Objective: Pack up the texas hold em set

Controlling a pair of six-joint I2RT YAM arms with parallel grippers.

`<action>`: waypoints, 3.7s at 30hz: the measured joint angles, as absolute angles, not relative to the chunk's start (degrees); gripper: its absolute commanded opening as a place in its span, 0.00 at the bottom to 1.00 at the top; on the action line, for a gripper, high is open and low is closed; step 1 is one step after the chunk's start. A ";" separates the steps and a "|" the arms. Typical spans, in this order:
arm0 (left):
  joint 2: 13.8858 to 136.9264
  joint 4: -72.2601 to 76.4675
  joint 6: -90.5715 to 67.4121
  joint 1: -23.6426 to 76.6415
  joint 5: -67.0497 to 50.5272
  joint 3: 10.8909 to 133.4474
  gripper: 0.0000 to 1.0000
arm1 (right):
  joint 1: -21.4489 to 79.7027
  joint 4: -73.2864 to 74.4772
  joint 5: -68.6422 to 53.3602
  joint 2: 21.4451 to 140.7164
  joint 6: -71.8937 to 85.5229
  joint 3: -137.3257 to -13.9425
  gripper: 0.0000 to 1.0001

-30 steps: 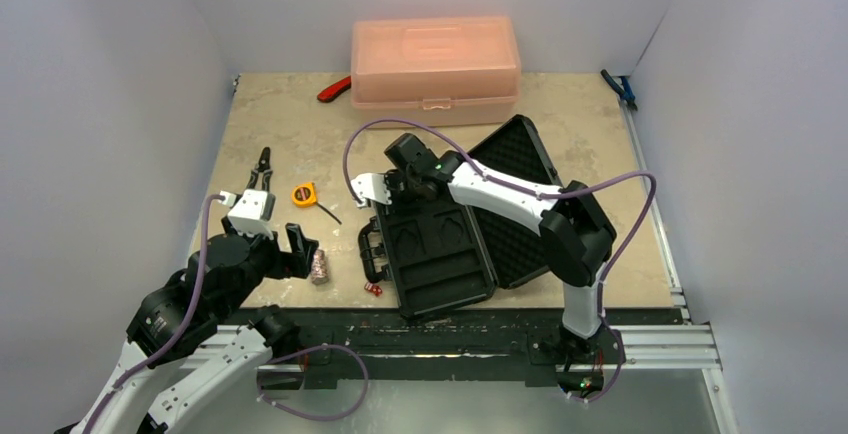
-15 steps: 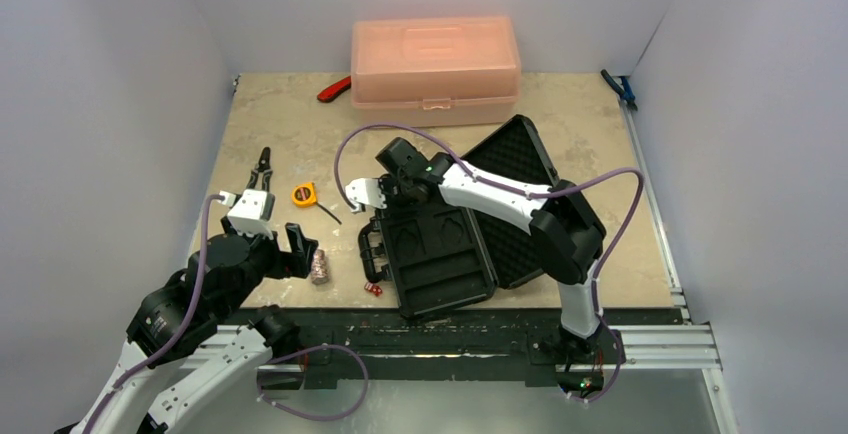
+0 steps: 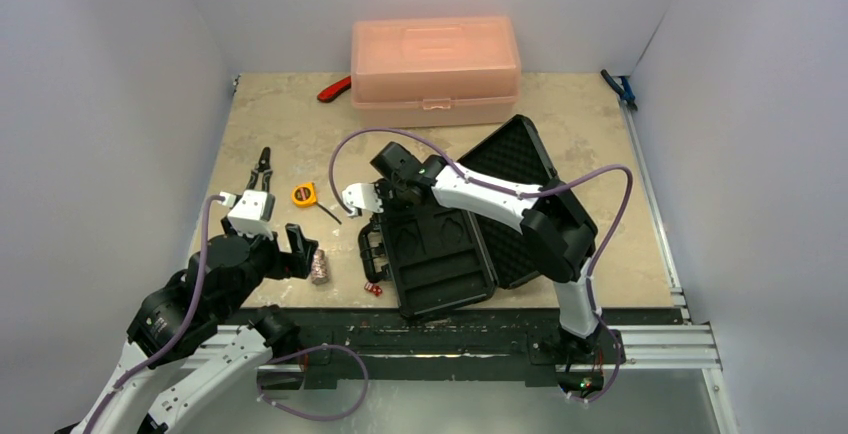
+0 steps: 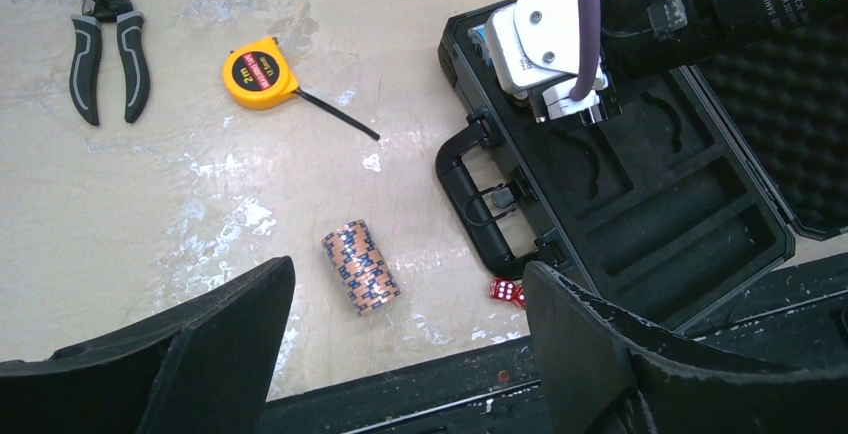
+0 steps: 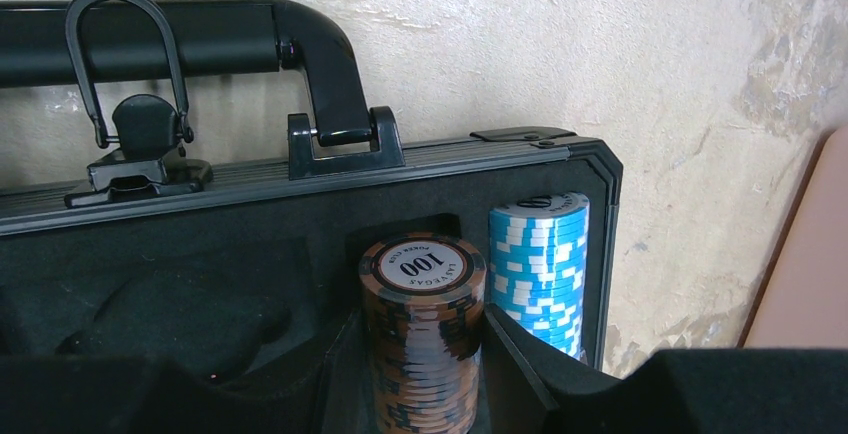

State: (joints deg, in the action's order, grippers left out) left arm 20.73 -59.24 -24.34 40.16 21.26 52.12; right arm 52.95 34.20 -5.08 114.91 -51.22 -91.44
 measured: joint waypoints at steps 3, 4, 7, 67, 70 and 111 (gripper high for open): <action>20.71 -59.24 -24.34 40.16 21.26 52.12 0.84 | 53.06 34.59 -4.99 115.13 -51.07 -91.85 0.16; 20.71 -59.24 -24.34 40.16 21.26 52.12 0.84 | 53.10 34.68 -4.97 115.15 -51.07 -91.92 0.16; 20.71 -59.24 -24.34 40.16 21.26 52.10 0.84 | 53.25 34.72 -4.64 115.15 -51.05 -91.94 0.16; 21.85 -59.24 -24.36 40.16 21.63 51.83 0.97 | 56.90 20.32 -13.93 97.01 -41.56 -80.97 0.77; 22.79 -59.29 -24.51 40.16 22.55 51.83 1.00 | 56.90 17.76 -14.00 94.26 -39.20 -76.53 0.96; 57.14 -58.11 -46.52 20.43 9.43 41.23 0.97 | 56.97 9.26 3.44 68.45 9.69 -48.95 0.99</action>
